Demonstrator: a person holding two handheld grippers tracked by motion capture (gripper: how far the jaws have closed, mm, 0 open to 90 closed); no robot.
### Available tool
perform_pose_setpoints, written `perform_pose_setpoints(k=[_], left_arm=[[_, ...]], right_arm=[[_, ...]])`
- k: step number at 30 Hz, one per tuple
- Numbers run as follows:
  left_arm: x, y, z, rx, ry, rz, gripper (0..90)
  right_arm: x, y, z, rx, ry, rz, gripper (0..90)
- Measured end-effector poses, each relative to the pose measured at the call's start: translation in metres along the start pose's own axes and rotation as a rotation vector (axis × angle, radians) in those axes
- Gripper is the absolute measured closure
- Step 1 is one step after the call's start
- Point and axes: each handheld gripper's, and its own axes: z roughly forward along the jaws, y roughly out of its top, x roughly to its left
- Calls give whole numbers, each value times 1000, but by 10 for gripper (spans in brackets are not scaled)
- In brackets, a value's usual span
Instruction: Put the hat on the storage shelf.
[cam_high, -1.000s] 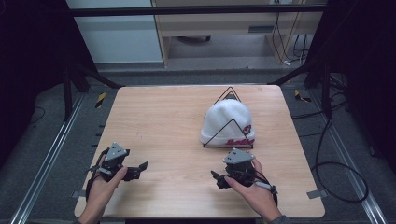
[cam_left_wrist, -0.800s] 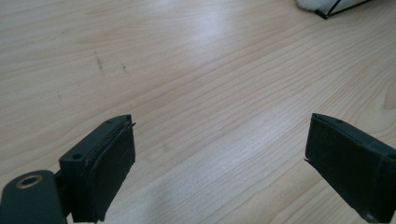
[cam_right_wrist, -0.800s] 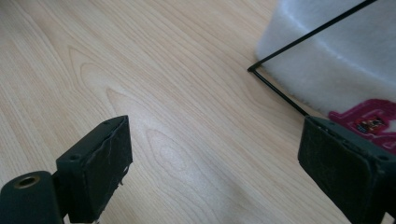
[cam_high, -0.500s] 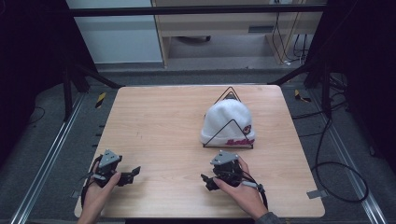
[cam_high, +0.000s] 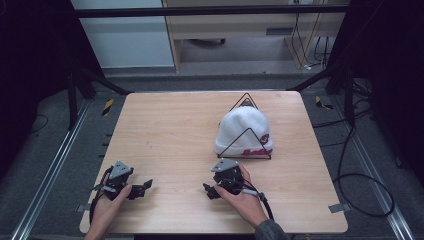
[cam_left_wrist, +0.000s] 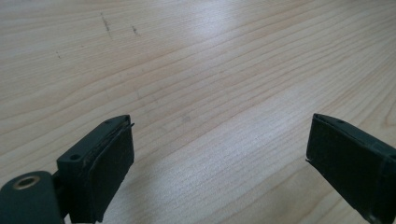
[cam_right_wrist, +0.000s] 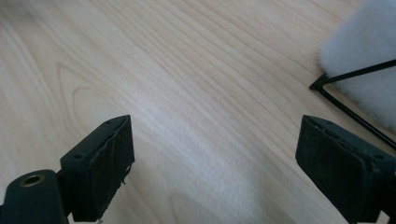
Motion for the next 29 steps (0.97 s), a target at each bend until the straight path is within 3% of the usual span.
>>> perform_pose_setpoints(k=[6, 11, 18, 29], left_arm=[[2, 1, 9, 16, 22, 19, 74], [4, 2, 13, 32, 34, 4, 75], [1, 3, 18, 85, 44, 25, 58], [0, 4, 19, 89, 43, 18, 25]], right_arm=[[1, 3, 18, -6, -25, 48, 116], [4, 5, 27, -11, -41, 74, 115], [10, 9, 38, -1, -63, 77, 102], [18, 9, 38, 2, -45, 64, 97]])
